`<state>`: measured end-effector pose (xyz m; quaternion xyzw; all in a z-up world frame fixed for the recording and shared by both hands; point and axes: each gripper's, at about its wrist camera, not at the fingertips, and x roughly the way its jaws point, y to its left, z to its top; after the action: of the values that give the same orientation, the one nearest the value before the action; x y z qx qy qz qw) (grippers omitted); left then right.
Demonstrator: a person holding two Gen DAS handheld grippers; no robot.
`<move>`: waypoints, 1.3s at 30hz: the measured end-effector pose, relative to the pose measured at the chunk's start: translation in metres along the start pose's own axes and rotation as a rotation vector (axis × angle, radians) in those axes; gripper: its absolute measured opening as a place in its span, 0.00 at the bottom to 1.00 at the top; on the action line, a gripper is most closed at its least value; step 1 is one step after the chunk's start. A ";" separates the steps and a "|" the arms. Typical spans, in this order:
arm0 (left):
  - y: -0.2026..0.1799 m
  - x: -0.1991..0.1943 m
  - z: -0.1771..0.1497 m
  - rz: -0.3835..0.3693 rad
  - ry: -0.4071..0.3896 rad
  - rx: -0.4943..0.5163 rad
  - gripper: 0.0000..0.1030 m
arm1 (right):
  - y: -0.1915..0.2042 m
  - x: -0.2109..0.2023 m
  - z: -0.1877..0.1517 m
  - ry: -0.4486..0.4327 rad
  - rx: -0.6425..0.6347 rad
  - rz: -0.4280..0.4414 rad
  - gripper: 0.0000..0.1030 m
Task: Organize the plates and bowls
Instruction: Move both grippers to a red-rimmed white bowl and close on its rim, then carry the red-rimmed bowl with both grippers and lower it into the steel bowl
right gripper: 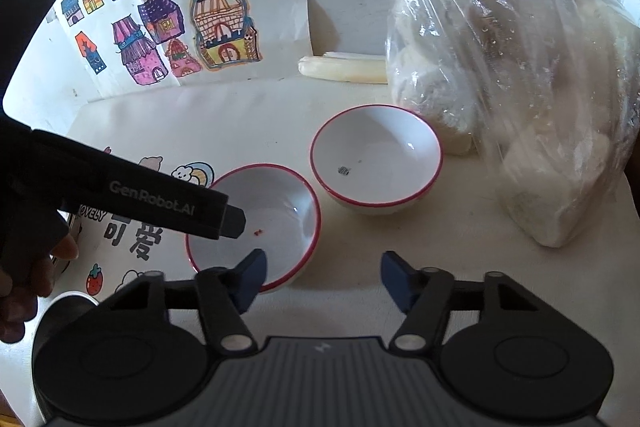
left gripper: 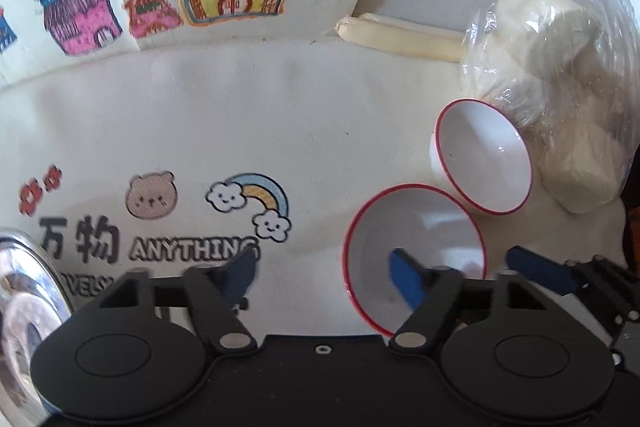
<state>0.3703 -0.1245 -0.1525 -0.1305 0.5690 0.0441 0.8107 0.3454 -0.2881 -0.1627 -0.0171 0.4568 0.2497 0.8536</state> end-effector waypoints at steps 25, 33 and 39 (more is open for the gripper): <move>0.021 -0.016 -0.022 -0.160 0.029 -0.177 0.07 | -0.007 0.004 -0.002 0.070 0.202 0.115 0.13; 0.036 -0.044 -0.040 -0.226 0.014 -0.218 0.07 | -0.001 -0.024 -0.014 0.043 0.273 0.143 0.12; 0.052 -0.075 -0.056 -0.273 -0.035 -0.263 0.07 | 0.018 -0.053 -0.015 0.027 0.247 0.151 0.12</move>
<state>0.2819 -0.0829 -0.1090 -0.3104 0.5213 0.0101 0.7948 0.3018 -0.2983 -0.1262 0.1191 0.4954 0.2548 0.8219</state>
